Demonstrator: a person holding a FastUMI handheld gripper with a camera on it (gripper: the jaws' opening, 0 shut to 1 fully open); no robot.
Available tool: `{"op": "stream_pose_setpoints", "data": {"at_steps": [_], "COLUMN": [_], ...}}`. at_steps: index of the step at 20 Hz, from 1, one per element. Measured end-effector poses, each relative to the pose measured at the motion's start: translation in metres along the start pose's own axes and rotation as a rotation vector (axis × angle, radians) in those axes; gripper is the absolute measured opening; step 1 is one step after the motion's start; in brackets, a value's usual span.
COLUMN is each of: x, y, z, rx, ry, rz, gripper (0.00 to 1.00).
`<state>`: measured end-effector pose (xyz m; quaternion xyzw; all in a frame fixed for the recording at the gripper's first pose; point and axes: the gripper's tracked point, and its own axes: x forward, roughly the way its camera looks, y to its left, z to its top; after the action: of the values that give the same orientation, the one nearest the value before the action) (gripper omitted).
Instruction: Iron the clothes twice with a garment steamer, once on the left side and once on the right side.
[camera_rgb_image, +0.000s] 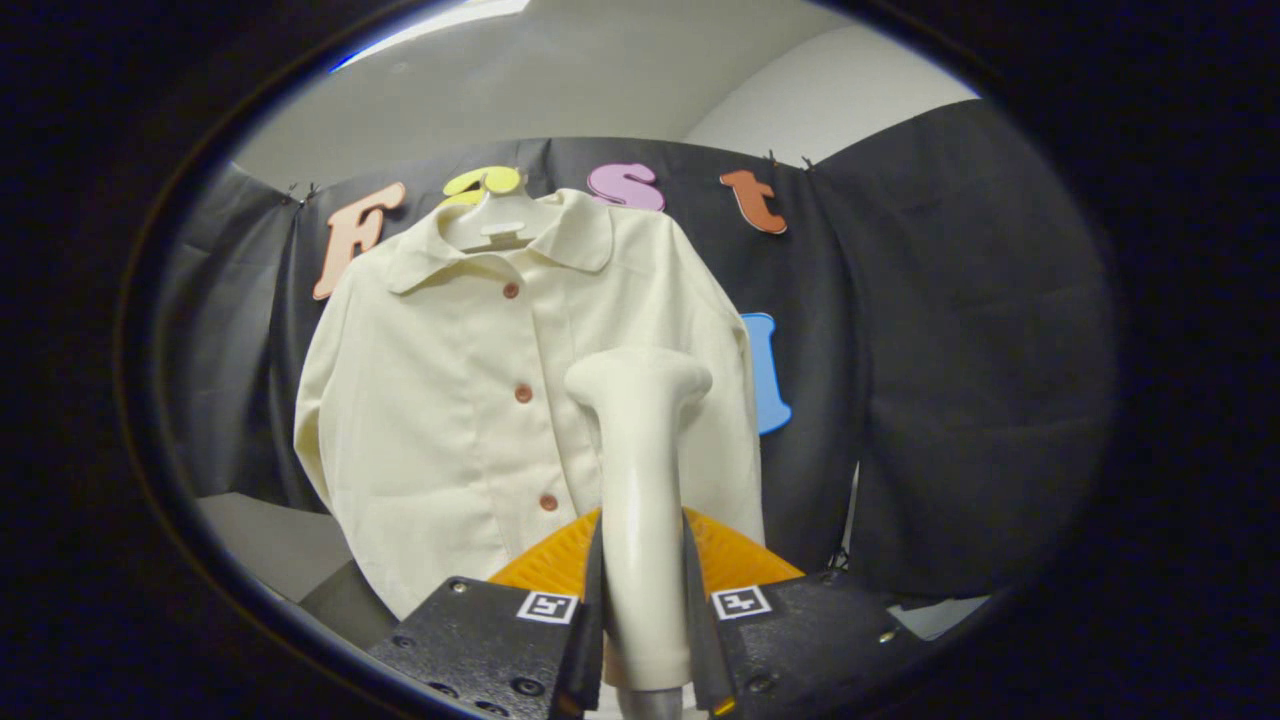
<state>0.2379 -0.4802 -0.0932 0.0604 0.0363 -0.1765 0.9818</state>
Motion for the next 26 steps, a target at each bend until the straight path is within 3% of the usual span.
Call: {"op": "stream_pose_setpoints", "data": {"at_steps": [26], "x": [-0.052], "y": [-0.038], "z": [-0.16], "rx": [0.087], "ry": [0.205], "rz": [-0.064], "gripper": [0.34]}}
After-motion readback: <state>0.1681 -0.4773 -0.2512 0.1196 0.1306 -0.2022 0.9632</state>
